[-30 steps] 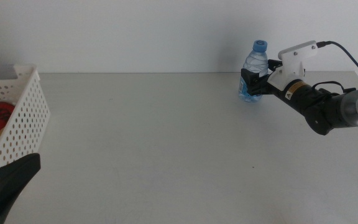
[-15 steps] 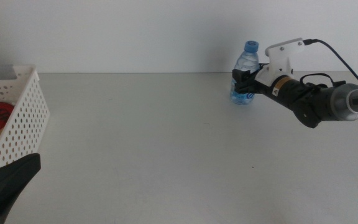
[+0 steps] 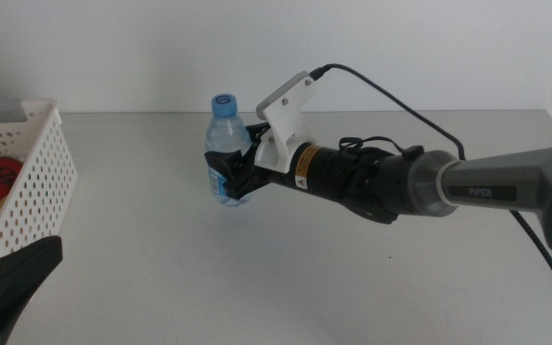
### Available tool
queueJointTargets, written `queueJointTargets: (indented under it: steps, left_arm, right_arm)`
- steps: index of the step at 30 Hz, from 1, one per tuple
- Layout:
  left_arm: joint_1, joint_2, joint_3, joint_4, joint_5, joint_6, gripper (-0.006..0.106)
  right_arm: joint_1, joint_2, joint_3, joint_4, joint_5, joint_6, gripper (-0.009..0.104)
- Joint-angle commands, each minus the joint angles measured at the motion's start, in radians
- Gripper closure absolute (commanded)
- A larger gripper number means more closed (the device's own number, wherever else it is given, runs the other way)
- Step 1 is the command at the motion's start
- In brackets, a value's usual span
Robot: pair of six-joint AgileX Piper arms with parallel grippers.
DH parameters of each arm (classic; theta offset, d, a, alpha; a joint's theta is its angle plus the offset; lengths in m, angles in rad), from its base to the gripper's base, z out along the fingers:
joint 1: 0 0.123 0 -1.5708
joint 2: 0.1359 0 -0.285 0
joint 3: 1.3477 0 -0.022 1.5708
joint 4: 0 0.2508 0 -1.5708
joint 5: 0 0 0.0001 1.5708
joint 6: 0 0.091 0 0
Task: Use arms to grab the bottles and put them into the dustbin to the left of the table.
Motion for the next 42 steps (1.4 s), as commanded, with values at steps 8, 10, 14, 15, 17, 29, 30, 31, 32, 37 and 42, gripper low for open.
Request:
queueJointTargets:
  steps: [8,10,14,15,17,29,30,31,32,37,42]
  left_arm:
    - [-0.006,0.007,-0.029,0.004,-0.071,-0.016,0.007]
    - [-0.006,0.007,-0.029,0.004,-0.071,-0.016,0.007]
    - [-0.006,0.007,-0.029,0.004,-0.071,-0.016,0.007]
    - [-0.006,0.007,-0.029,0.004,-0.071,-0.016,0.007]
    - [-0.006,0.007,-0.029,0.004,-0.071,-0.016,0.007]
    - [-0.006,0.007,-0.029,0.004,-0.071,-0.016,0.007]
    - [-0.006,0.007,-0.029,0.004,-0.071,-0.016,0.007]
    - [-0.006,0.007,-0.029,0.004,-0.071,-0.016,0.007]
    - [-0.006,0.007,-0.029,0.004,-0.071,-0.016,0.007]
    - [-0.006,0.007,-0.029,0.004,-0.071,-0.016,0.007]
    - [-0.006,0.007,-0.029,0.004,-0.071,-0.016,0.007]
  right_arm:
    - [0.075,0.003,-0.040,0.029,-0.096,-0.036,0.096]
    - [0.078,0.004,-0.040,0.029,-0.095,-0.042,0.094]
    - [0.078,0.003,-0.040,0.023,-0.096,-0.035,0.079]
    - [0.078,0.003,-0.040,0.011,-0.095,-0.017,0.066]
    - [0.078,0.003,-0.037,-0.018,-0.095,0.025,0.048]
    - [0.073,-0.196,0.210,-0.076,0.004,0.101,0.010]
    - [0.073,-0.239,0.258,-0.076,0.011,0.101,0.011]
    - [0.073,-0.285,0.310,-0.076,0.015,0.101,0.013]
    - [0.073,-0.336,0.352,-0.076,0.016,0.101,0.014]
    - [0.073,-0.589,0.585,-0.076,0.046,0.101,0.022]
    - [0.073,-0.813,0.725,-0.075,0.147,0.111,0.024]
